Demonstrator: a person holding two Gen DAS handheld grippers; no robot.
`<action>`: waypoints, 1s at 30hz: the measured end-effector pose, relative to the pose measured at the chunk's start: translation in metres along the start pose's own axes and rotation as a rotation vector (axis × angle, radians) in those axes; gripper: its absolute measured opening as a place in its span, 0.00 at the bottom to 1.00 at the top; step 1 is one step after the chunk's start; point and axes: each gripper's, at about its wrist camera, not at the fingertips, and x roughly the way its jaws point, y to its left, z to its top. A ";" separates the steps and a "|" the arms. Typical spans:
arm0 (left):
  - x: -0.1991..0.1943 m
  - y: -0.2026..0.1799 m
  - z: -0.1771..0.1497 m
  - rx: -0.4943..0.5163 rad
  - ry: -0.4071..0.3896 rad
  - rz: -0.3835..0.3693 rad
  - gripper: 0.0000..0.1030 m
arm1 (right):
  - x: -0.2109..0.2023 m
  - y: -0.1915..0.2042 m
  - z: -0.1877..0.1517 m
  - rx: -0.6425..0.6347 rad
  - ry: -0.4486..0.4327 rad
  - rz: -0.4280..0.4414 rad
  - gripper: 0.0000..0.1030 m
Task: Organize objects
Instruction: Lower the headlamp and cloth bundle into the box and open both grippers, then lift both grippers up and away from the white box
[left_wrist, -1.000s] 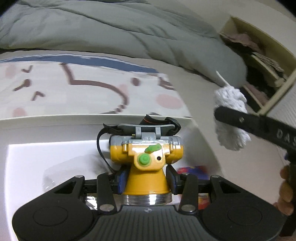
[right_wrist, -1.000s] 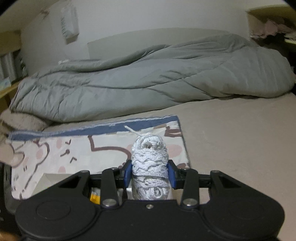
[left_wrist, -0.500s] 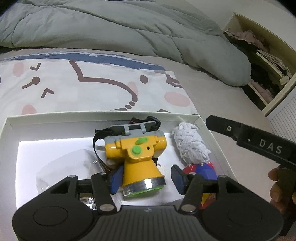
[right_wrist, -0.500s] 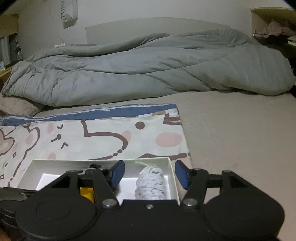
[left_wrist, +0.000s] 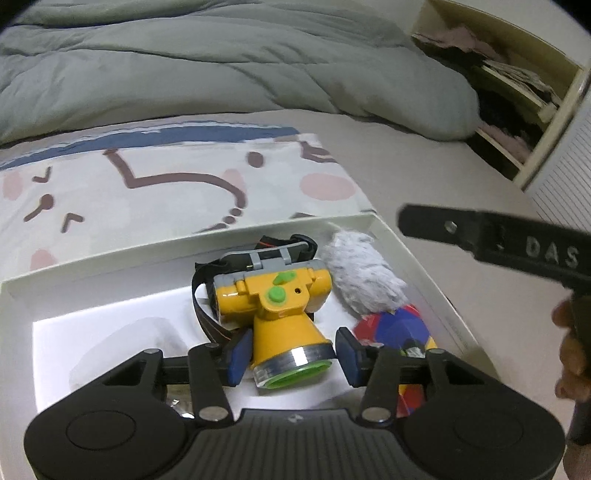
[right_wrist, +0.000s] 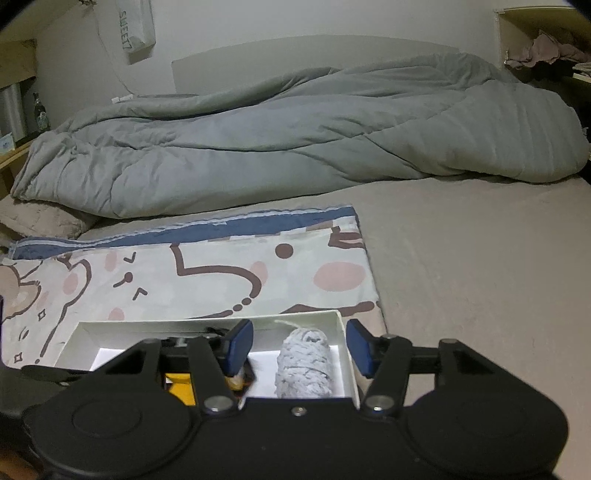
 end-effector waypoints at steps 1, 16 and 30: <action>-0.001 -0.001 -0.001 -0.010 0.003 0.002 0.48 | 0.000 -0.001 0.000 0.002 0.000 0.004 0.56; -0.052 0.005 0.007 -0.049 -0.023 0.052 0.66 | -0.019 0.003 0.003 0.039 0.019 0.022 0.56; -0.122 0.018 -0.010 -0.028 -0.068 0.083 0.94 | -0.081 0.038 0.005 -0.028 -0.001 -0.053 0.80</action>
